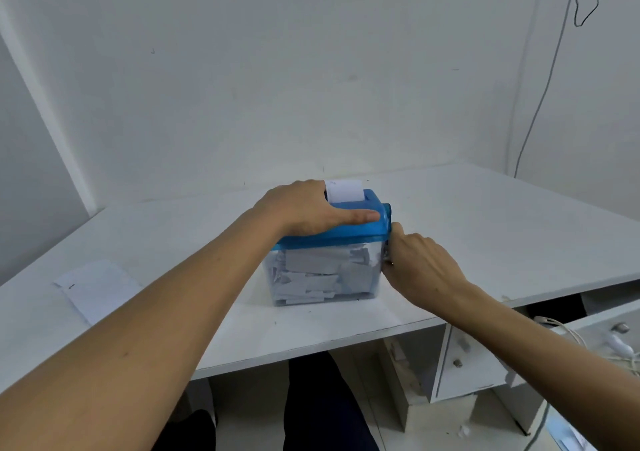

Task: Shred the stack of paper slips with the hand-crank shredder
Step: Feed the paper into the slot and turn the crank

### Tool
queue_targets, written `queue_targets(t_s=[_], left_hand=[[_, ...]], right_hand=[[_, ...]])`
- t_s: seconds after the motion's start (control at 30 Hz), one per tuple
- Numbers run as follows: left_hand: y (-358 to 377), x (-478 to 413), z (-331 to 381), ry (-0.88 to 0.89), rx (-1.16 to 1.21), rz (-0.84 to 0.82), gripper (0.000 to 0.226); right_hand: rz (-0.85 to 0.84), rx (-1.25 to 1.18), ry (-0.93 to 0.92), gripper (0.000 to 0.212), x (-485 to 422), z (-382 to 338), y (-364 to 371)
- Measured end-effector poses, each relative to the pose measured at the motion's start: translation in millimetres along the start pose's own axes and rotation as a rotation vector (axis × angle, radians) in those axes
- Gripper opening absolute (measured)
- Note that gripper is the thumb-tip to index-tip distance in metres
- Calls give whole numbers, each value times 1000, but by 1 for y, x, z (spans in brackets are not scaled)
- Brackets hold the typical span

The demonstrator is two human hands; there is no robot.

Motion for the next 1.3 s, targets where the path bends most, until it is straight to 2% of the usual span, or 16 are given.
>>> queue_targets(t_s=[0.13,0.27,0.33,0.4,0.47,0.63,0.7,0.77,0.87,0.97,1.1,1.2,1.3], left_hand=[[1,2,2,-7,-9,-10,104],[-1,3,2,-6,8,5,99],[0,2,-1,-10,8,9,92],[0,0,-3,-7,2,21,88],[-3,-1,-2,2,-7,33,86],[-3,-2,-1,24,9,38,78],[-2,-3,-2,19,-2,44,78],[-3,-4,-3,17,-8,52,83],[-2,-4,-3,29,-18,59,85],[-3,-4,-3,31,-32,73,82],[-5,-2,-2,10,-42,78,87],[-7,0,-3,-12,-31,99,95],[-4,0,-2,-12,-12,75,102]], right_hand=[[-88,62,-15,16,1,-3,-15],[-431,45,-15,35,-11,-15,-40],[-613,-86,68,36,-19,-14,-47],[-716,-193,151,35,-27,-9,-55],[-661,-240,177,34,-43,-5,-69],[-85,-185,94,42,-98,-6,-99],[41,-253,112,40,-111,-1,-85],[11,-414,200,38,-119,11,-56],[-144,-659,364,29,-114,29,-4],[-153,-850,433,26,-102,37,17],[-209,-851,463,32,-80,36,29],[-284,-857,494,26,-58,36,45],[-270,-843,502,25,-37,40,46]])
Point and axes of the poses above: each hand's wrist, its own x-axis away from the middle knuckle, its own y-axis out of the palm, z = x × y, the point moved 10 cm from there along -x, towards the middle knuckle
